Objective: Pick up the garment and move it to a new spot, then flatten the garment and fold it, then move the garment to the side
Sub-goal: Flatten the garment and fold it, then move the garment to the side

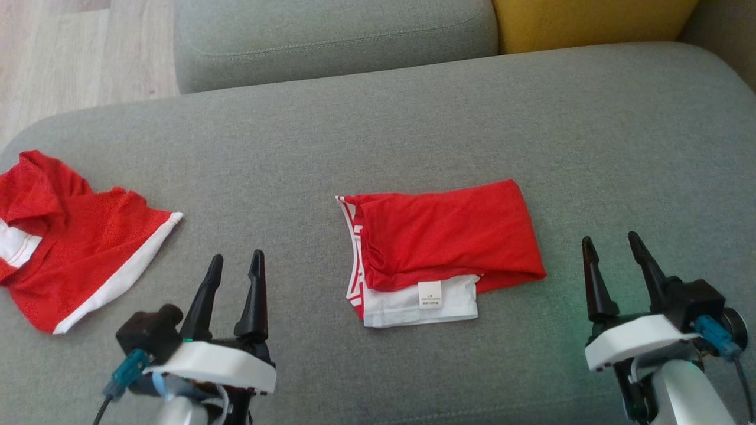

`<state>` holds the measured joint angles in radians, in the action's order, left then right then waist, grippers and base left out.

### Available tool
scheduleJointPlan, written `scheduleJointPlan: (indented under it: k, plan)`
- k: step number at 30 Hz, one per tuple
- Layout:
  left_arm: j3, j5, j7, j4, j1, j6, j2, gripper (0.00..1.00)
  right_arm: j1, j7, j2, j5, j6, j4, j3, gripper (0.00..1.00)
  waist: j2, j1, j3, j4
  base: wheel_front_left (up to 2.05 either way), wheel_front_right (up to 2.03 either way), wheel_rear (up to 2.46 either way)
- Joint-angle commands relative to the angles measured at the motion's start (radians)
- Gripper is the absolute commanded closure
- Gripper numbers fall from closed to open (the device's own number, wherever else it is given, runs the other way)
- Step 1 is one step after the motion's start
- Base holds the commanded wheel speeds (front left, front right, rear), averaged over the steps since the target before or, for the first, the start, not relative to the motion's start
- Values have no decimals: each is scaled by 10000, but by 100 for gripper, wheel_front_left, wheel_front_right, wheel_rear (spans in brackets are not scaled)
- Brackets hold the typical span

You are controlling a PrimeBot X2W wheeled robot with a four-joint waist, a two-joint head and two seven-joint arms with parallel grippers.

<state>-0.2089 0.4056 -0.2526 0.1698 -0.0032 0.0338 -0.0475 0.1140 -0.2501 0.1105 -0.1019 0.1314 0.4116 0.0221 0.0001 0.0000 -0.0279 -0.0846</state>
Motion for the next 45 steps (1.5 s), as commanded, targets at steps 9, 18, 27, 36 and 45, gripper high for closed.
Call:
scheduleJointPlan:
  k: [9, 18, 27, 36, 45]
  plan:
    - [410, -49, -92, -535, -231, -122, -28, 0, 229, 2, -165, 345, -7, -713, 28, 0, -1, 0, -99, 165, 0, 0, 0]
    - [168, 41, -92, -459, -542, -71, -28, 0, 815, 636, -243, -48, -7, -376, 207, 0, -1, 0, -695, 541, 0, 0, 0]
    - [-4, 41, -92, -348, -979, -3, -28, 0, 1975, 1337, -292, -625, -7, 1006, 167, 0, -1, 0, -1542, 1022, 0, 0, 0]
    - [-44, 48, -92, -297, -1297, 5, -28, 0, 2657, 1727, -471, -843, -7, 2441, 54, 0, -1, 0, -1930, 1240, 0, 0, 0]
    - [1, -32, -92, -244, -1375, 40, -28, 0, 3159, 1138, -173, -588, -7, 2931, 884, 100, -1, 0, -1910, 894, 0, 0, 0]
